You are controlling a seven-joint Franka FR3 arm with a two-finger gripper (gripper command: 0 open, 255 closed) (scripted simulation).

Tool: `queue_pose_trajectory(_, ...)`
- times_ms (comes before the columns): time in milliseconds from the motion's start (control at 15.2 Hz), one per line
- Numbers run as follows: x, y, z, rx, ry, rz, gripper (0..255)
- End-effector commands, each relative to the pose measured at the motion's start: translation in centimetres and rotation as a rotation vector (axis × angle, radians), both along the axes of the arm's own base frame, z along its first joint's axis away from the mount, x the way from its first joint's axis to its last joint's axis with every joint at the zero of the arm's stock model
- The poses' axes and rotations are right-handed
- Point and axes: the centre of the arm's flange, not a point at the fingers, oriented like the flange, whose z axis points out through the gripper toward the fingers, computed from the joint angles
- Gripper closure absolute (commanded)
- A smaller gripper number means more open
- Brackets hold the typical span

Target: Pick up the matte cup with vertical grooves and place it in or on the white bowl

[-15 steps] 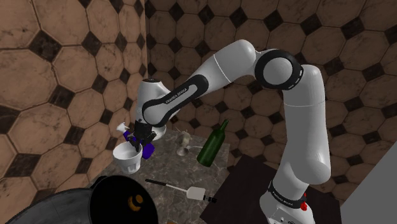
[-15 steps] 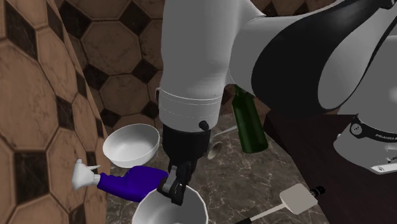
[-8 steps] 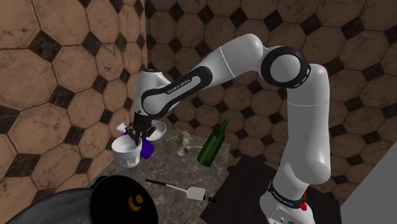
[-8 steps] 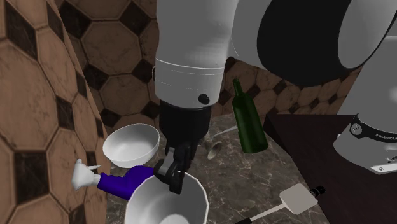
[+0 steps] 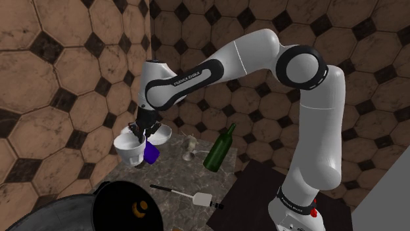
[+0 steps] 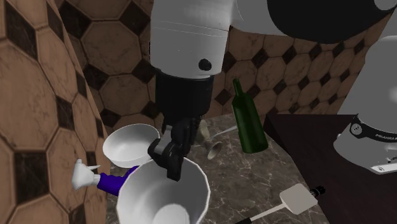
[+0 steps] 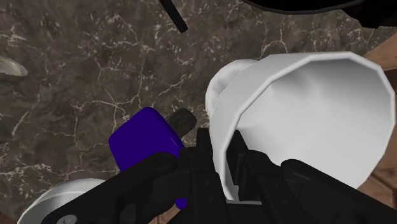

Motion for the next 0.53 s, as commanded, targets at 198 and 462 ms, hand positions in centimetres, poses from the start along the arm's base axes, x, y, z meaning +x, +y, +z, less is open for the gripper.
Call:
queue_pose_trajectory(198,2.9,-4.5,0.9,0.0,0.0,0.0,255)
queue_pose_trajectory(462,5.7,-8.9,1.5,0.0,0.0,0.0,255)
